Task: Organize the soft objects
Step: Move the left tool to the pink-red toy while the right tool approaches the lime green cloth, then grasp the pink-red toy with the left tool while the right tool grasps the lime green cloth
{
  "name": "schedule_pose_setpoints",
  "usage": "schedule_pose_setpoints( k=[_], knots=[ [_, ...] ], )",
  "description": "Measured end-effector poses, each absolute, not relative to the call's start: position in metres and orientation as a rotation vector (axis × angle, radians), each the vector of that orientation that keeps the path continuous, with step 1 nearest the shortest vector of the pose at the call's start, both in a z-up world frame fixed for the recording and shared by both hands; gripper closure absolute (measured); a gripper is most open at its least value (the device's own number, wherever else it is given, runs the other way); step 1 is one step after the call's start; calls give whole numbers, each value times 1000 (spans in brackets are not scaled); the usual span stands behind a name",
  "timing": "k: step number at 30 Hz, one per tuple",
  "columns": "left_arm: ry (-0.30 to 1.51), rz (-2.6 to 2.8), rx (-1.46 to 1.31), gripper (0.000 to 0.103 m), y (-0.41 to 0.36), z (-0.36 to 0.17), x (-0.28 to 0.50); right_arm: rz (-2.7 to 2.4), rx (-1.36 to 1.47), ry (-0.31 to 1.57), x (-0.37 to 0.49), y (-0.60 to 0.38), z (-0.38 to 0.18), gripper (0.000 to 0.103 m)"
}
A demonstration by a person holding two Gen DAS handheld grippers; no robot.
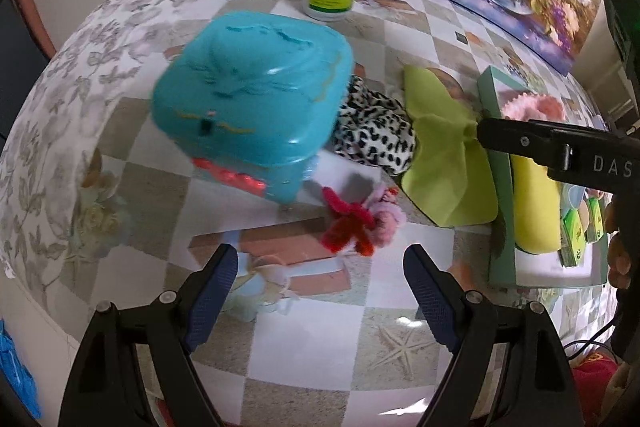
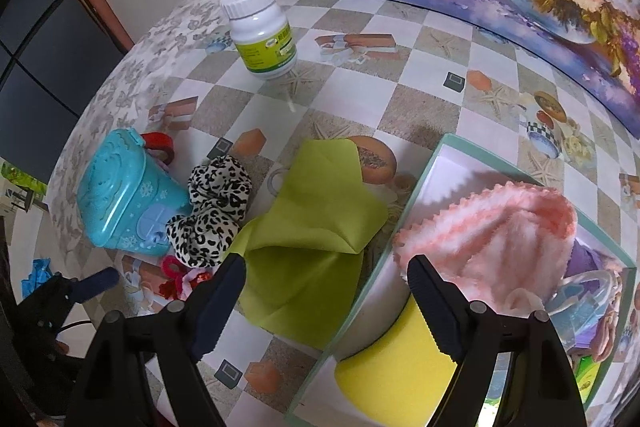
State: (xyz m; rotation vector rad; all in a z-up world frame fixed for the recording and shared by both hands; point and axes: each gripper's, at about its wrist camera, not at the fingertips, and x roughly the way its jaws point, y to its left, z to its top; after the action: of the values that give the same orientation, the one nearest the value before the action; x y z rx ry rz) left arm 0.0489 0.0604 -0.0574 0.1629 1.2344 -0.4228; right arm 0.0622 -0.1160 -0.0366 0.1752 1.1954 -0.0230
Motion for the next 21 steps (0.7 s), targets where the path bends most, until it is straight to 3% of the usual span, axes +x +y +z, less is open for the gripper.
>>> schedule_pose_setpoints(
  k=[15,21],
  knots=[
    [1205,-491,290,19,13,-72,41,29,113,1256,74,-110,-53,26],
    [1204,-500,268,33,14,-77,47,10,112,1270,75,-111,-60,29]
  ],
)
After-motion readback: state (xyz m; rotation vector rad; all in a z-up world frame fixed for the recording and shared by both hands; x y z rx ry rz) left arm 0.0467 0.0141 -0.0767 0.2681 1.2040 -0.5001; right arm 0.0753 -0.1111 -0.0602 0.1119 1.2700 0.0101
